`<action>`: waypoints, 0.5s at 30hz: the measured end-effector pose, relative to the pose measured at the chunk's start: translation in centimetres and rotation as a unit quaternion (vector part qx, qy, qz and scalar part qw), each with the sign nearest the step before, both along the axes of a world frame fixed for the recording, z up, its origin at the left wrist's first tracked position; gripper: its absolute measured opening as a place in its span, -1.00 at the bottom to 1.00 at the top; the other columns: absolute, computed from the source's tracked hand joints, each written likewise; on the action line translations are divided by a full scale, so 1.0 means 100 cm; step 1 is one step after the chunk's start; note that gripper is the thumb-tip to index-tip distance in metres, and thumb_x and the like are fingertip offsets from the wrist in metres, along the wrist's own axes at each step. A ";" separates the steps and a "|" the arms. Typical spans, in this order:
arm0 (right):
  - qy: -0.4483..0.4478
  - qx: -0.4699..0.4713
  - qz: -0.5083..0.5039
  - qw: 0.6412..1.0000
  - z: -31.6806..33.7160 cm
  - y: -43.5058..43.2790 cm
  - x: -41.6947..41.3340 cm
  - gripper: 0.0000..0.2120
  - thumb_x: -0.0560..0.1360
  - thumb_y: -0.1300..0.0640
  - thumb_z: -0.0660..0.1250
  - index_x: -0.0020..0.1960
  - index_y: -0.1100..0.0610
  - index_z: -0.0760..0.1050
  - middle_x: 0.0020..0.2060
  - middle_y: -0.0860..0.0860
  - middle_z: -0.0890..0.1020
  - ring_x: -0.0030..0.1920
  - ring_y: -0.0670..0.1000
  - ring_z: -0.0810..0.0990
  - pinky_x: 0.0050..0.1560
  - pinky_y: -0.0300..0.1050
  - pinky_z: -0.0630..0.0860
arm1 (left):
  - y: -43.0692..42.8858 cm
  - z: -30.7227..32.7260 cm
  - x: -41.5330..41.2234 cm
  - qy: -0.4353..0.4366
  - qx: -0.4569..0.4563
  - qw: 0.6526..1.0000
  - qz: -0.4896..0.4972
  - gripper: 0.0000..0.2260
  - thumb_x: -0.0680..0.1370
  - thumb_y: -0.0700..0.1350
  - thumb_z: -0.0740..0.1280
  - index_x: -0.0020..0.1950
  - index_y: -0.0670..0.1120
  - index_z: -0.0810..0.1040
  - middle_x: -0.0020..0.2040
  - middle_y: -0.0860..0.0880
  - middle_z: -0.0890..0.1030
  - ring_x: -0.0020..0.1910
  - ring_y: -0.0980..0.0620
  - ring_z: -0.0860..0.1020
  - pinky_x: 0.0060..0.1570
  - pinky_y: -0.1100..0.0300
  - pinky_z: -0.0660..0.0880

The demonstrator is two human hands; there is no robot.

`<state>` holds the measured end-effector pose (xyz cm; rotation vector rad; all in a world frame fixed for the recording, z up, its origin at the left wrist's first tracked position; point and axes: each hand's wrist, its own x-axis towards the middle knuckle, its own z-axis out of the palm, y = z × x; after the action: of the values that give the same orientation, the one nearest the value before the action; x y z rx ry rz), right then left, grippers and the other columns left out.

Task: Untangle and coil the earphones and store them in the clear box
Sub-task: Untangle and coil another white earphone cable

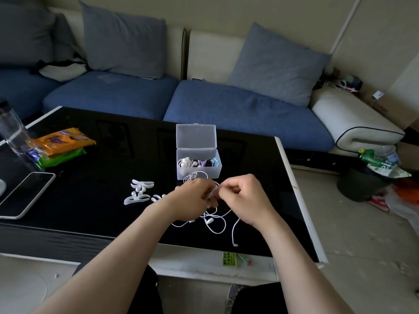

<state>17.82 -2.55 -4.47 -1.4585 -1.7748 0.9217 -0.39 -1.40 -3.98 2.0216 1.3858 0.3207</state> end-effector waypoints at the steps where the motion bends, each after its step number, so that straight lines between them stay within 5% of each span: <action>1: -0.010 0.036 -0.026 0.999 -0.002 0.002 0.003 -0.83 0.42 0.09 0.39 -0.24 0.03 0.75 -0.42 0.06 0.67 -0.38 -0.03 0.54 -0.31 -0.02 0.50 | 0.001 -0.001 0.001 -0.010 -0.027 1.000 -0.008 -0.77 0.50 -0.27 0.24 -0.09 0.07 0.56 -0.12 0.10 0.70 -0.04 0.02 0.65 0.11 -0.10 0.62; 7: 0.050 0.093 -0.116 0.988 -0.005 0.009 0.015 -0.93 0.51 0.07 0.57 -0.15 0.02 0.77 -0.34 -0.06 0.73 -0.29 -0.14 0.68 -0.18 -0.15 0.58 | 0.002 0.011 0.004 -0.245 -0.175 0.953 0.041 -0.65 0.52 -0.47 0.13 0.04 -0.19 0.64 -0.20 -0.08 0.66 -0.22 0.09 0.58 -0.15 0.30 0.49; 10: 0.069 0.050 -0.100 0.991 -0.006 0.012 0.018 -0.91 0.60 0.08 0.49 -0.02 0.01 0.78 -0.20 -0.12 0.77 -0.14 -0.16 0.72 -0.08 -0.20 0.60 | 0.003 0.012 0.001 -0.355 -0.213 0.908 0.061 -0.66 0.53 -0.40 0.15 0.09 -0.18 0.66 -0.13 -0.10 0.67 -0.18 0.06 0.58 -0.12 0.20 0.42; 15: 0.052 -0.019 -0.100 0.993 -0.009 0.011 0.015 -0.84 0.64 0.09 0.41 -0.04 0.00 0.76 -0.33 -0.04 0.68 -0.43 -0.10 0.59 -0.33 -0.10 0.55 | 0.003 0.014 0.002 -0.433 -0.192 0.875 0.099 -0.69 0.64 -0.37 0.20 0.28 -0.19 0.63 0.16 -0.14 0.75 0.11 -0.01 0.66 0.07 0.15 0.46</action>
<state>19.35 -1.48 -5.35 -1.5511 -1.5131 0.9136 -0.17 -1.06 -2.61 1.1517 0.9557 0.8453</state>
